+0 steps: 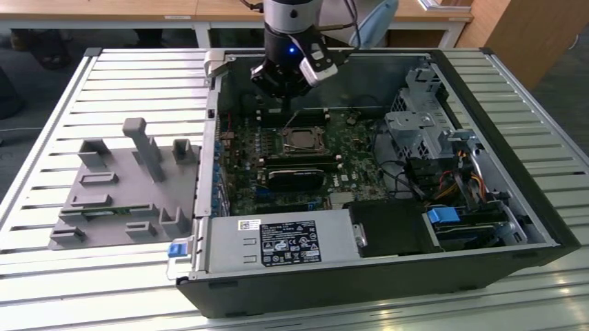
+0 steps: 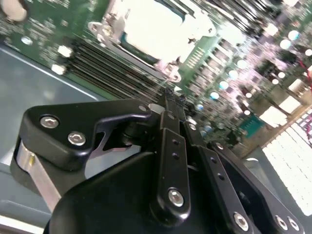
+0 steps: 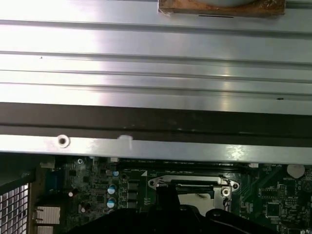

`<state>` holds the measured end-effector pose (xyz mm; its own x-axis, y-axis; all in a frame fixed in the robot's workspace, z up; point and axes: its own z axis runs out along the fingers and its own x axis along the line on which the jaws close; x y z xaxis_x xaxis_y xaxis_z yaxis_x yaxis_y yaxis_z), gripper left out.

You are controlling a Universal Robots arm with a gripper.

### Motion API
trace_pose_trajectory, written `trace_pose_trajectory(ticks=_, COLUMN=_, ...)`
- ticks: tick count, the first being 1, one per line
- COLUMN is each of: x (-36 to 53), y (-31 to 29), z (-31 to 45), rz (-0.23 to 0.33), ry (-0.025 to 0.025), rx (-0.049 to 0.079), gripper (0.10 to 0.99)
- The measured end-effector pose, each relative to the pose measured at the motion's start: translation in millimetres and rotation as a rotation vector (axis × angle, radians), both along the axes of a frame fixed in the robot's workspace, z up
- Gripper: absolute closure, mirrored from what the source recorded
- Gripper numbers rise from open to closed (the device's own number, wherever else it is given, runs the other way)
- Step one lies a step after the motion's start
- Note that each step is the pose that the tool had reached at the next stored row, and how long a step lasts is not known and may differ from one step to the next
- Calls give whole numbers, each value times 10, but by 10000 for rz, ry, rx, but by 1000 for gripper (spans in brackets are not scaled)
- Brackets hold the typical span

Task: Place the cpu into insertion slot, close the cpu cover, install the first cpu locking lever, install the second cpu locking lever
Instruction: 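Install the first cpu locking lever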

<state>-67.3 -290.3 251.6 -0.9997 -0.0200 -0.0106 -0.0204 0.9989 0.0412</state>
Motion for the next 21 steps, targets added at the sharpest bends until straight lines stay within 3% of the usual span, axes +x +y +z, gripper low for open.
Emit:
trace_pose_trajectory(ticks=3, x=85, y=0, z=-6, rz=-1, ry=1, rx=0, gripper=980)
trace_pose_trajectory(ticks=6, x=95, y=0, z=-9, rz=-1, ry=1, rx=4, gripper=980)
trace_pose_trajectory(ticks=11, x=95, y=1, z=-33, rz=0, ry=-72, rx=268, gripper=980)
trace_pose_trajectory(ticks=13, x=99, y=1, z=-58, rz=6, ry=-92, rx=272, gripper=980)
trace_pose_trajectory(ticks=21, x=193, y=1, z=-128, rz=9, ry=-95, rx=270, gripper=980)
